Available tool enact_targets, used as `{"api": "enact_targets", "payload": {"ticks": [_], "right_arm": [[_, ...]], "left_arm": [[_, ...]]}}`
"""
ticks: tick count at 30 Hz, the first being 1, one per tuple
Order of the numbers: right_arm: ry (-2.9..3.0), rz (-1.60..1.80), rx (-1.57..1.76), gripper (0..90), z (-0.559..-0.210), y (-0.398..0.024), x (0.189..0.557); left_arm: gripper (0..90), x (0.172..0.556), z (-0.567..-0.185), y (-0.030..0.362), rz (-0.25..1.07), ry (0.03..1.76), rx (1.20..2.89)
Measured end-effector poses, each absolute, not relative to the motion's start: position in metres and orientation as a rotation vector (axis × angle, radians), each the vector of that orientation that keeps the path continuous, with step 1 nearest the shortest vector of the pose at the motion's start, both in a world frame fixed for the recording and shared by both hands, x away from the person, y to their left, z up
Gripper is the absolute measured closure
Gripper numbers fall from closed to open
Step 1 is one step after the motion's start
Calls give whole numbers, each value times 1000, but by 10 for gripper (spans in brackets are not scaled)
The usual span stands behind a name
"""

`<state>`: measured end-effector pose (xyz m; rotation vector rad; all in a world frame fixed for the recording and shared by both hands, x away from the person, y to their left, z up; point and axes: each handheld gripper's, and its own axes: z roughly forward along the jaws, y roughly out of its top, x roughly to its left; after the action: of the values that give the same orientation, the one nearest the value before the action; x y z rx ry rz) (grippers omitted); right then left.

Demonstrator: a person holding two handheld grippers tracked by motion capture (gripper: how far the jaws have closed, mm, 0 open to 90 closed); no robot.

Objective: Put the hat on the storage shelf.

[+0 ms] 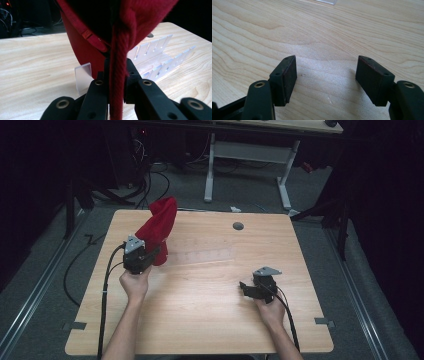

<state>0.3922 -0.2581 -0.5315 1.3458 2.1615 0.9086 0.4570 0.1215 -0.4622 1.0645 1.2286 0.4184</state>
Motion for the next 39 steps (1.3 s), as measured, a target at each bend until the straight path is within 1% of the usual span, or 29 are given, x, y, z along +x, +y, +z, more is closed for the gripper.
{"api": "enact_targets", "payload": {"ticks": [5, 8, 14, 16, 19, 23, 26, 34, 39], "right_arm": [[2162, 909, 1345, 335, -532, -258, 392], [2161, 909, 1345, 335, -532, -258, 392], [2161, 909, 1343, 335, -532, -258, 392], [2161, 909, 1345, 335, -532, -258, 392], [2162, 909, 1345, 335, -532, -258, 392], [2162, 909, 1345, 335, -532, -258, 392], [2162, 909, 1346, 335, -532, -258, 392], [2162, 908, 1347, 334, -532, -258, 392], [2162, 908, 1346, 334, -532, -258, 392]], "left_arm": [[835, 454, -465, 123, 403, 1229, 1061], [794, 452, -468, 124, 418, 1244, 1055], [760, 447, -473, 123, 418, 1254, 1076], [724, 446, -473, 124, 418, 1258, 1082], [647, 444, -474, 125, 419, 1266, 1084], [493, 441, -473, 125, 407, 1261, 1101], [426, 439, -473, 125, 408, 1256, 1104], [363, 432, -470, 127, 394, 1262, 1104], [339, 425, -467, 127, 404, 1265, 1140]]}}
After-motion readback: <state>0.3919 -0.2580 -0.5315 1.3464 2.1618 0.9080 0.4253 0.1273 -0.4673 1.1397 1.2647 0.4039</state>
